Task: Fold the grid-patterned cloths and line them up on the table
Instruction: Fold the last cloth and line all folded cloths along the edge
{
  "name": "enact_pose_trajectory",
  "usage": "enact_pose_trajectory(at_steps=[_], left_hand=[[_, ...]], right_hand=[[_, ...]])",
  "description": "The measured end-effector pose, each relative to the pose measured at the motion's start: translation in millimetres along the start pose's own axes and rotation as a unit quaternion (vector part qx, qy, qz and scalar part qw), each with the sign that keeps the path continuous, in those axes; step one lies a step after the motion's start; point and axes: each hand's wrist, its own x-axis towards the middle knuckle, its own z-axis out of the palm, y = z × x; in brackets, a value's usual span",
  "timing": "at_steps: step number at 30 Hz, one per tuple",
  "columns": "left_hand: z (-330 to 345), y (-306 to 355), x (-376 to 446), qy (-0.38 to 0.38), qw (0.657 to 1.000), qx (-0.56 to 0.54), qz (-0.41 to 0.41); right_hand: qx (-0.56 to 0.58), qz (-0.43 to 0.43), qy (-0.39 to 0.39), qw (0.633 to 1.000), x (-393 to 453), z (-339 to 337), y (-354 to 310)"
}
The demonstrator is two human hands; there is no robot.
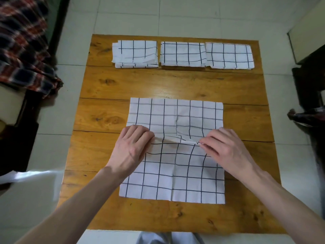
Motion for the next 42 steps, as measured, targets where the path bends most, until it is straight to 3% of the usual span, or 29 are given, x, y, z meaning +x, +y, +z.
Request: enact_pose_trajectory(at_steps=[9, 16, 20, 25, 31, 42], left_hand=[[-50, -12, 59, -0.037, 0.994, 0.03, 0.095], [-87, -14, 98, 0.092, 0.987, 0.082, 0.107], [-79, -5, 83, 0.109, 0.987, 0.07, 0.092], [-45, -14, 40, 0.051, 0.993, 0.059, 0.088], [1, -29, -13, -0.058, 0.991, 0.084, 0.089], [4, -18, -40, -0.078, 0.991, 0.074, 0.075]], right_hand=[[-0.009, -0.01, -0.012, 1.0, 45, -75, 15], [-0.115, -0.019, 0.123, 0.986, 59, -113, 25], [-0.157, -0.012, 0.157, 0.975, 29, -103, 24], [-0.159, 0.003, 0.115, 0.98, -19, -60, 21], [-0.133, 0.076, 0.007, 0.988, -60, -8, 7], [-0.116, 0.162, -0.007, 0.98, -84, 21, -8]])
